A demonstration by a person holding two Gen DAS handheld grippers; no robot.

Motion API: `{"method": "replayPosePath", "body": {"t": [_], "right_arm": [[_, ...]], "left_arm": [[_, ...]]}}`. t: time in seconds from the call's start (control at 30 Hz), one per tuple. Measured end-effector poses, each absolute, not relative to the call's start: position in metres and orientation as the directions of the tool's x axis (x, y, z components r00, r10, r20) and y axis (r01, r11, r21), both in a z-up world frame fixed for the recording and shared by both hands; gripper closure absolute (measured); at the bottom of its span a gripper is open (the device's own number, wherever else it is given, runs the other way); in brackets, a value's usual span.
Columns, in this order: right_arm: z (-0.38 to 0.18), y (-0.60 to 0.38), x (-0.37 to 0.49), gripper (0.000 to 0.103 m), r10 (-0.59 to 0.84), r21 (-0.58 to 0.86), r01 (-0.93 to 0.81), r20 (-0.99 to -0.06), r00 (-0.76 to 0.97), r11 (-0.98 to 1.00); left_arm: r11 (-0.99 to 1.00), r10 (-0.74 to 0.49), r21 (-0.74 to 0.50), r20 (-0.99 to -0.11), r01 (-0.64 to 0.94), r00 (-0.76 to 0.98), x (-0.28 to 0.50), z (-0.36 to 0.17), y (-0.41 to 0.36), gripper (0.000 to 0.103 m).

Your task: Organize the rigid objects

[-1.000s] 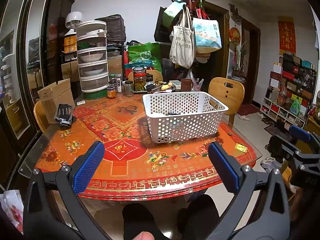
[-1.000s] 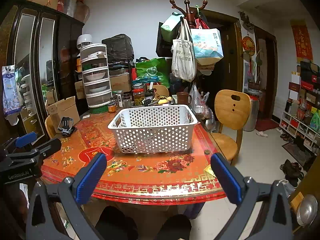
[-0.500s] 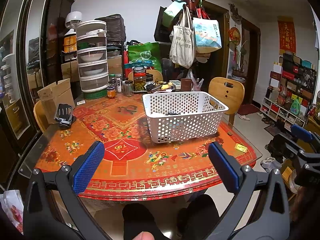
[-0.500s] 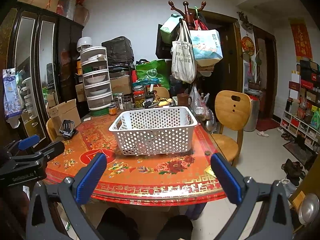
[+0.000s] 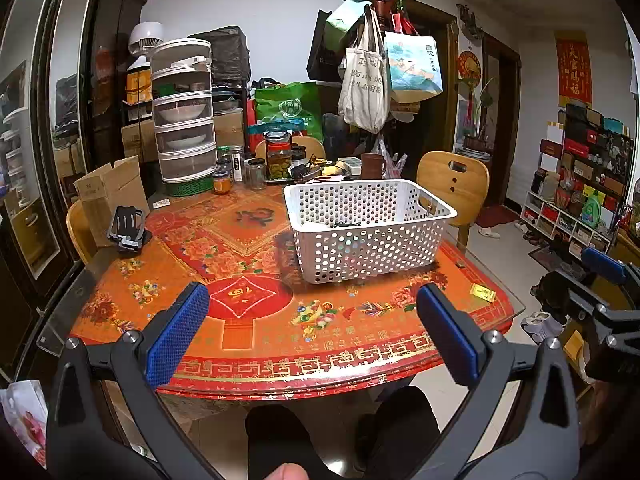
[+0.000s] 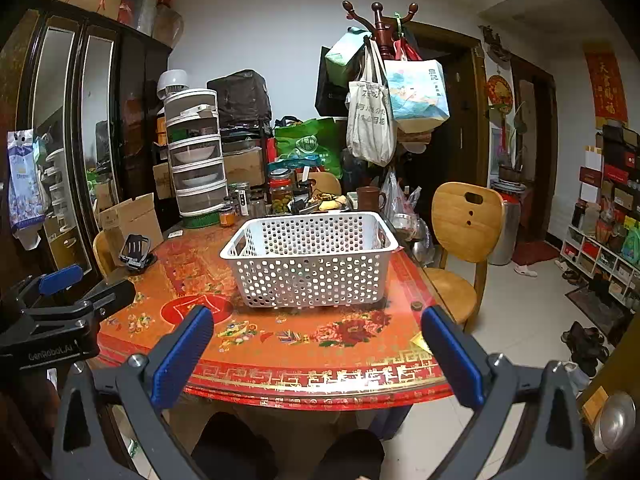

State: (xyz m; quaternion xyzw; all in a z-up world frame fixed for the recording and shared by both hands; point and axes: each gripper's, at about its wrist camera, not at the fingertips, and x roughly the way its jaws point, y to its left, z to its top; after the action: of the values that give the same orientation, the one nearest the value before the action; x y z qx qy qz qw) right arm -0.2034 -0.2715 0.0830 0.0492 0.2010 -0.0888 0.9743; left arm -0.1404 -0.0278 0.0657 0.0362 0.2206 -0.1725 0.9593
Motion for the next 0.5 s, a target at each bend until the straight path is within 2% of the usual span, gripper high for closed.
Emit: {"method": "replayPosePath", "body": {"t": [0.5], "right_arm": [[0.0829,-0.2704,-0.2032,0.0,-0.152,0.06,0.191,-0.4,0.904,0.98]], "left_arm": [[0.938,-0.315,-0.007,-0.438,0.347,0.842,-0.1404,0.0651,-0.0285,0.001]]}}
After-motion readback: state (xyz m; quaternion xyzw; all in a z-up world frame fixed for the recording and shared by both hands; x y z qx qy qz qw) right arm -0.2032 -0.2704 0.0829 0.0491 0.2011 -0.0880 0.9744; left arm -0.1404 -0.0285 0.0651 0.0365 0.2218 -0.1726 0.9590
